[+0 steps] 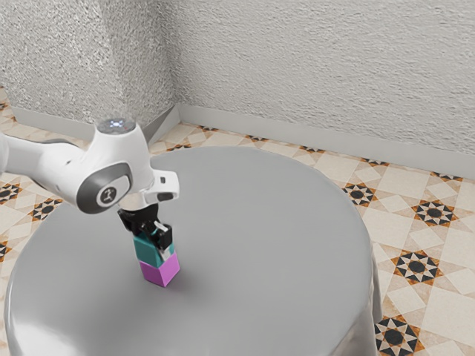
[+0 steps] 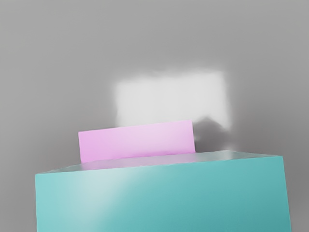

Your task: Pick up the blue block with one arm, and put the blue block on the pink block with one arm

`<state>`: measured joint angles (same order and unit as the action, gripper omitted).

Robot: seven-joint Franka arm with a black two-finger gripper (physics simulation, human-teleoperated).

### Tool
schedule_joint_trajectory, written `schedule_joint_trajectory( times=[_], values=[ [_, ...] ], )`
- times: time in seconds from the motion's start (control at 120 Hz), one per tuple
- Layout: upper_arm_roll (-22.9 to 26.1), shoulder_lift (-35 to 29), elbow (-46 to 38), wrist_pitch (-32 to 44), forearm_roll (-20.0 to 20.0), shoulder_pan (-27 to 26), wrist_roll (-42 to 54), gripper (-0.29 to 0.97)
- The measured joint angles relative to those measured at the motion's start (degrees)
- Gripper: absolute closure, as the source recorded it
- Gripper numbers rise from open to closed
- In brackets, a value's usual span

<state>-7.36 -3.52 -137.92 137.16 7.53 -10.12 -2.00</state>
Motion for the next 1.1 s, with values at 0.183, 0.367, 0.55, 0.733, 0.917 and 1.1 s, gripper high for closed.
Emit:
schedule_joint_trajectory(
  times=[0.183, 0.367, 0.55, 0.733, 0.917, 1.1],
  values=[
    [0.00, 0.11, -0.01, 0.45, -0.49, 0.01, -0.10, 0.31],
    [-0.19, -0.54, -0.36, 0.41, -1.64, 0.28, 1.05, 0.27],
    [-0.37, -0.56, -0.61, 0.36, -2.04, 0.55, 2.11, 0.24],
    [-0.37, -0.43, -0.55, 0.39, -2.13, 0.36, 2.90, 0.12],
    [-0.37, -0.27, -0.49, 0.39, -2.16, 0.39, 3.48, 0.06],
    [-0.42, -0.13, 0.04, 0.34, -2.19, 0.35, 3.90, 0.04]
  ],
)
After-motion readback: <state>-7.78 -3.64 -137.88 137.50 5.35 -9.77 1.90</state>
